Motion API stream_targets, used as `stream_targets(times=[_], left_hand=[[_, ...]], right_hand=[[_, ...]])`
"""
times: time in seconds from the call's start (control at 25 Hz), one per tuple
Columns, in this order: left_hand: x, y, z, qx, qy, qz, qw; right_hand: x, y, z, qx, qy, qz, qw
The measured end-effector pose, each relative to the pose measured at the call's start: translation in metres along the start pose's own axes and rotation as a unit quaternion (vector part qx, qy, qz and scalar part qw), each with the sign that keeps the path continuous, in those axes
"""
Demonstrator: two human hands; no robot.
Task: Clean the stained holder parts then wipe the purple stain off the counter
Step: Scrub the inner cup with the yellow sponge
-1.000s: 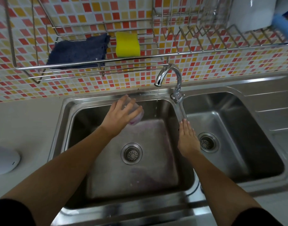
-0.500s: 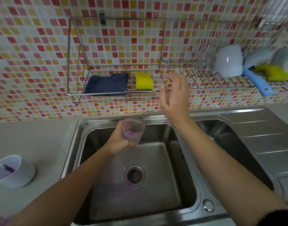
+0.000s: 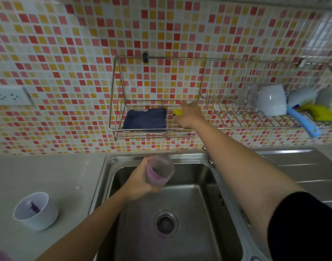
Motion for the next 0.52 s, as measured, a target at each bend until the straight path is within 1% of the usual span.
stream_targets(times=[0.08, 0.12, 0.16, 0.24, 0.32, 0.4, 0.52], left_hand=[[-0.002, -0.002, -0.003, -0.015, 0.007, 0.01, 1.0], [-0.003, -0.002, -0.006, -0.021, 0.009, 0.012, 1.0], [-0.003, -0.003, -0.008, -0.024, 0.014, 0.014, 1.0], [-0.002, -0.003, -0.011, -0.024, 0.031, 0.021, 0.999], [0.002, -0.002, -0.013, -0.024, 0.055, 0.02, 0.998], [0.006, -0.001, -0.011, -0.027, 0.089, 0.022, 0.995], [0.008, 0.0, 0.005, -0.013, 0.14, 0.036, 0.989]], right_hand=[[0.007, -0.02, -0.014, -0.102, 0.019, -0.077, 0.992], [0.011, -0.037, -0.021, -0.142, 0.018, -0.137, 0.98], [0.016, -0.059, -0.025, -0.16, 0.008, -0.201, 0.966], [0.014, -0.106, -0.021, -0.14, -0.026, -0.308, 0.941], [-0.001, -0.15, -0.005, -0.093, -0.081, -0.374, 0.919], [-0.018, -0.172, 0.012, -0.035, -0.129, -0.401, 0.906], [-0.032, -0.174, 0.026, 0.029, -0.144, -0.397, 0.906]])
Point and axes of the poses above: each hand's wrist, its own y-axis towards the middle knuckle, its own z-axis out of the palm, x = y × z, the point moved 3 cm from there along y, towards the middle knuckle, and after that the axes turned 7 degrees about -z, right-handed, at the moved point
